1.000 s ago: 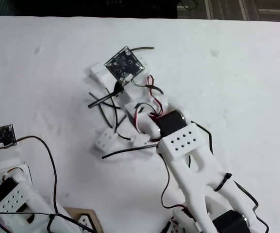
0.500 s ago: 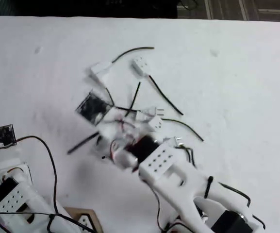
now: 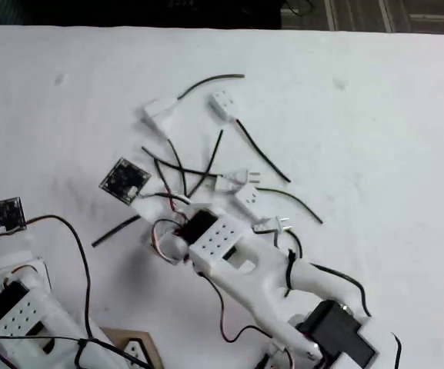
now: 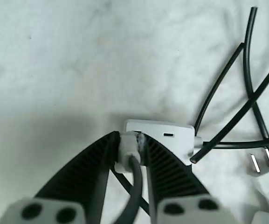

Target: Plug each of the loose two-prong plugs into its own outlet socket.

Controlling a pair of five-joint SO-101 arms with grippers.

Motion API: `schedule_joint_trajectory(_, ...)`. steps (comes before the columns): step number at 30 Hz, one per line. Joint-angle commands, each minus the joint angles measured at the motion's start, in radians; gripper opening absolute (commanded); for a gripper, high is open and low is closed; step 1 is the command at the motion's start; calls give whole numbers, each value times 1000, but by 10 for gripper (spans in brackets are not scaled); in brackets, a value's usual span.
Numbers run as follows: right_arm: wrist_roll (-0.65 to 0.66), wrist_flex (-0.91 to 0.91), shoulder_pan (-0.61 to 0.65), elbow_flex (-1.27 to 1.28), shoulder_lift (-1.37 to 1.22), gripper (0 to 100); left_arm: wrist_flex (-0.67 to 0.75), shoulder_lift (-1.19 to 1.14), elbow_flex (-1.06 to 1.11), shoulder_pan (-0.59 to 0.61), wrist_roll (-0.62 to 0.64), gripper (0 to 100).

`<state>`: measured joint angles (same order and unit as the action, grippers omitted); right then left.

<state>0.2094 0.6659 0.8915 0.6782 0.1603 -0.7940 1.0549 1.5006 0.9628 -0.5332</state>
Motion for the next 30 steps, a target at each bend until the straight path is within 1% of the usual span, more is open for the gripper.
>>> schedule_joint_trajectory(1,9,-10,-2,-58,1,17,15,18,-3,2,-6,23)
schedule_joint_trajectory(6,9,-12,-5,-68,-4,17,15,18,-3,2,-6,23)
schedule_joint_trajectory(11,9,-13,-35,-71,-5,17,15,18,-3,2,-6,23)
schedule_joint_trajectory(17,9,-15,-31,-68,-24,17,15,18,-3,2,-6,23)
schedule_joint_trajectory(22,9,-77,-35,-66,-107,17,15,18,-3,4,-6,23)
schedule_joint_trajectory(27,9,-68,-35,-64,-119,17,15,18,-2,4,-6,23)
schedule_joint_trajectory(30,9,-33,-35,-63,-125,17,15,18,-2,4,-6,23)
